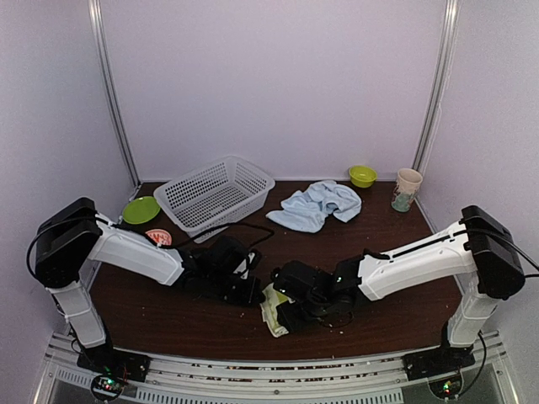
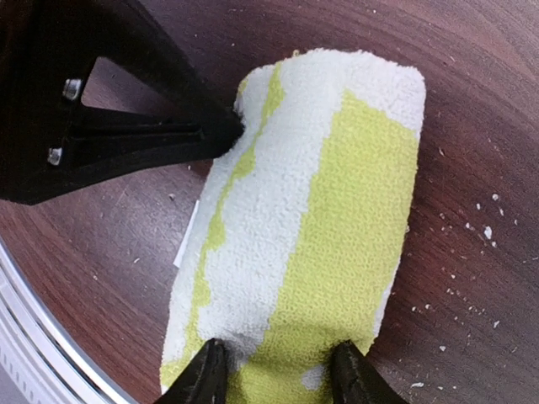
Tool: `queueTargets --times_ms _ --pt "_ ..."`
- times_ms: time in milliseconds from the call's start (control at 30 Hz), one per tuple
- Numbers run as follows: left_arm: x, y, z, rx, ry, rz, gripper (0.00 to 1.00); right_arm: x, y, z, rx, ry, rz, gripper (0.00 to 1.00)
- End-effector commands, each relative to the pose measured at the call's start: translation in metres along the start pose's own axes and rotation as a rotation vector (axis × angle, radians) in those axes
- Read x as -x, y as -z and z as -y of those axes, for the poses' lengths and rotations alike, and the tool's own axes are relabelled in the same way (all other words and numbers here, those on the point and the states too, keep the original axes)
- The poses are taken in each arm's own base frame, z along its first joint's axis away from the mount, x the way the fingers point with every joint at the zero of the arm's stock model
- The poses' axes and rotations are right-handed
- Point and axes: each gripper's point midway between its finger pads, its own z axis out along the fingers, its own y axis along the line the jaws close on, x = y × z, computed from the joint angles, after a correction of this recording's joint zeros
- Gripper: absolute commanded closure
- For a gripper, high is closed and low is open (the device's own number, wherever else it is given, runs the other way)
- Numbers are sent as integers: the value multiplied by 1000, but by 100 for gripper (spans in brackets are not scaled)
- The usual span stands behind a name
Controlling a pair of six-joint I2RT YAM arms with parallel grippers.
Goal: Roll the towels
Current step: Roll the towel at the center of the board.
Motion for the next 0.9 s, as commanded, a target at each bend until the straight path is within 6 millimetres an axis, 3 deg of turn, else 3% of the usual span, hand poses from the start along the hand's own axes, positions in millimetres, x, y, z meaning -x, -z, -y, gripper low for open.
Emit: queueTargets --times_ms 0,133,267,533,867 --pt "-22 7 -14 61 5 -67 100 -11 -2 8 -41 11 -32 55" --pt "-15 8 -9 61 -12 -60 100 3 11 0 3 -11 23 40" --pt "-12 7 -5 54 -14 -58 100 17 24 -1 26 -42 63 33" --pt "-13 6 -7 59 -13 -60 100 36 45 5 68 -102 119 30" --pt "-13 11 -10 72 -12 -48 100 38 33 31 161 -259 107 26"
